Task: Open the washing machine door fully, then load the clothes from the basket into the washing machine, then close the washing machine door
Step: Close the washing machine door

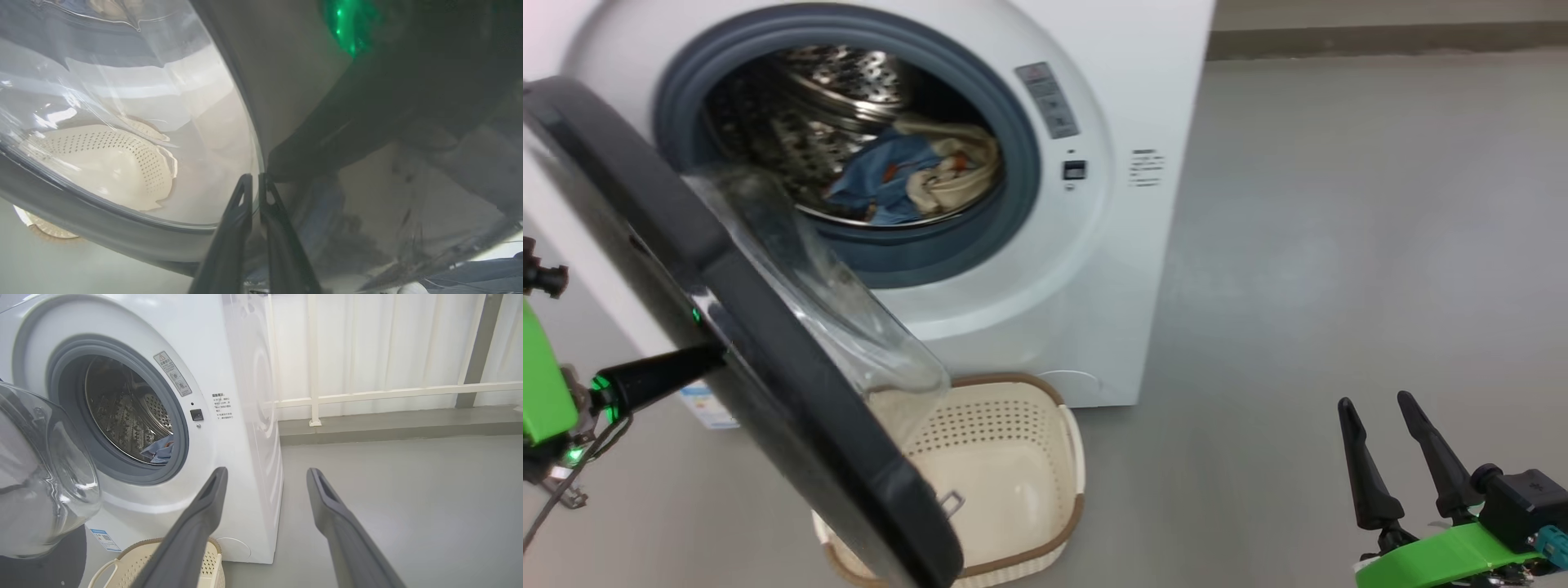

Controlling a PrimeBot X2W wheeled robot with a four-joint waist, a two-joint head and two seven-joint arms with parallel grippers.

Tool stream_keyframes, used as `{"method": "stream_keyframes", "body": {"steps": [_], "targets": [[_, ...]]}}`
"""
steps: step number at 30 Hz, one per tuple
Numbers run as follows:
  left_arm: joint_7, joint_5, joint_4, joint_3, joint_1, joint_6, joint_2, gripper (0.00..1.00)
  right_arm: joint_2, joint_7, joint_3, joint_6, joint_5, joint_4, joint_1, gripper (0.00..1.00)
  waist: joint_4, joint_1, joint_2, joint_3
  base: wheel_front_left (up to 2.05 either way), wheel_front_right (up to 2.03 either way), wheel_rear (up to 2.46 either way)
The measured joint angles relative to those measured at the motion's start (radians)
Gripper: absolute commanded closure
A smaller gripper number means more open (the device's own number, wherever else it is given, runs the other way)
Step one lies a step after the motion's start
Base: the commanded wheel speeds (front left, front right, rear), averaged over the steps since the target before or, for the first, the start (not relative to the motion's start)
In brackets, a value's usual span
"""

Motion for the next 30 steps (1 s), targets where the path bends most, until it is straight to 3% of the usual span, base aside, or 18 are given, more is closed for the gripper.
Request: {"method": "stream_keyframes", "body": {"steps": [17,22,30], "targets": [[-0.137,0.090,0.067,0.016,-0.072,0.000,-0.021,1.00,0.027,0.000,-0.025,0.000,0.000,-0.007,-0.001,0.00,-0.204,0.0000,0.0000,0.046,0.00,0.00,0.00],[-0.137,0.089,0.067,0.006,-0.088,0.000,-0.030,1.00,0.032,0.000,-0.026,0.000,0.000,-0.008,-0.001,0.00,-0.197,0.0000,0.0000,0.065,0.00,0.00,0.00],[-0.135,0.079,0.062,0.008,-0.085,0.000,-0.025,1.00,0.032,0.000,-0.021,0.000,0.000,-0.007,-0.005,0.00,-0.125,0.0000,0.0000,0.066,0.00,0.00,0.00]]}}
